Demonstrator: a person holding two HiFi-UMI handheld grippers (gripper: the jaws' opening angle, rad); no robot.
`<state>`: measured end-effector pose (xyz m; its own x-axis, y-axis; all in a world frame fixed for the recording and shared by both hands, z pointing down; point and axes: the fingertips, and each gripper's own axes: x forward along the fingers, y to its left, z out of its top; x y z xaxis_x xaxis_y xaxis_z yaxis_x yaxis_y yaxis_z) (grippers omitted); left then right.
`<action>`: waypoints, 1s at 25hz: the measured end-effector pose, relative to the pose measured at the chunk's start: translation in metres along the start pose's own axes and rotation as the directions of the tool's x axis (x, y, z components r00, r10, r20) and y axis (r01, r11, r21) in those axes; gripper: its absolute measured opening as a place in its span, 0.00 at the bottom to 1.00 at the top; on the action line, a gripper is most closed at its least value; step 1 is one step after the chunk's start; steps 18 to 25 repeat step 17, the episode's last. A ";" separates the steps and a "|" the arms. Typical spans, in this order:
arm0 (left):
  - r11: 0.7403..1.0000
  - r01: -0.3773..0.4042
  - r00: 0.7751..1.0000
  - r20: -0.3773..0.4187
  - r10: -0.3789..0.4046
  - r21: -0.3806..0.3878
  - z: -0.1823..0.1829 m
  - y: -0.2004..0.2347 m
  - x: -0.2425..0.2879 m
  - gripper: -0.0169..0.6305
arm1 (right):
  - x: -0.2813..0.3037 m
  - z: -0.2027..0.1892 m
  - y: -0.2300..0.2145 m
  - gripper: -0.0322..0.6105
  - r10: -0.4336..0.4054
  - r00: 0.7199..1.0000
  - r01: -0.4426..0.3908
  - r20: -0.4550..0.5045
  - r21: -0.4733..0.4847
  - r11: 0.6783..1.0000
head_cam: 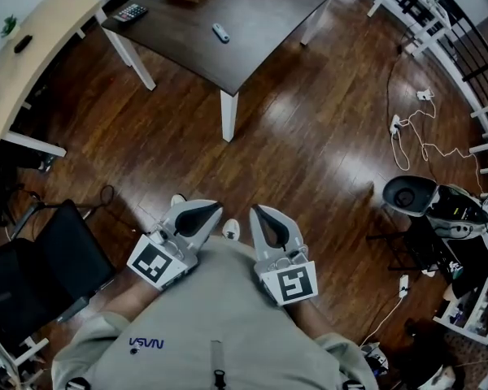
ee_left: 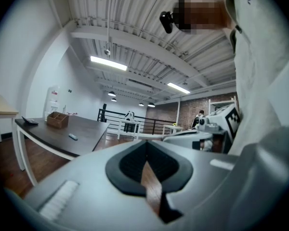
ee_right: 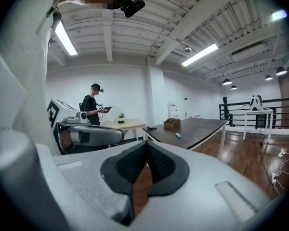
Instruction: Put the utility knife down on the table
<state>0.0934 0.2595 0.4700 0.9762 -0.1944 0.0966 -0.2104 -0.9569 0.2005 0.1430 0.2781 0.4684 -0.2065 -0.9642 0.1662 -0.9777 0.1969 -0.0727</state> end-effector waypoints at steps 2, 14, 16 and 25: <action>1.000 -0.005 1.000 0.010 0.005 -0.002 -0.004 0.000 0.002 0.03 | -0.002 -0.004 -0.001 0.05 0.003 1.000 -0.003 0.002 -0.014 1.000; 1.000 -0.029 1.000 0.014 0.028 0.012 0.005 -0.002 -0.009 0.03 | -0.001 0.004 0.007 0.05 0.029 1.000 -0.029 -0.005 -0.013 0.999; 0.999 -0.031 0.999 0.010 0.030 0.013 0.012 -0.001 -0.010 0.03 | 0.001 0.011 0.008 0.05 0.033 0.999 -0.033 -0.002 -0.013 0.999; 0.999 -0.032 0.999 0.009 0.032 0.013 0.015 0.000 -0.010 0.03 | 0.002 0.014 0.008 0.05 0.035 0.999 -0.035 0.000 -0.014 0.999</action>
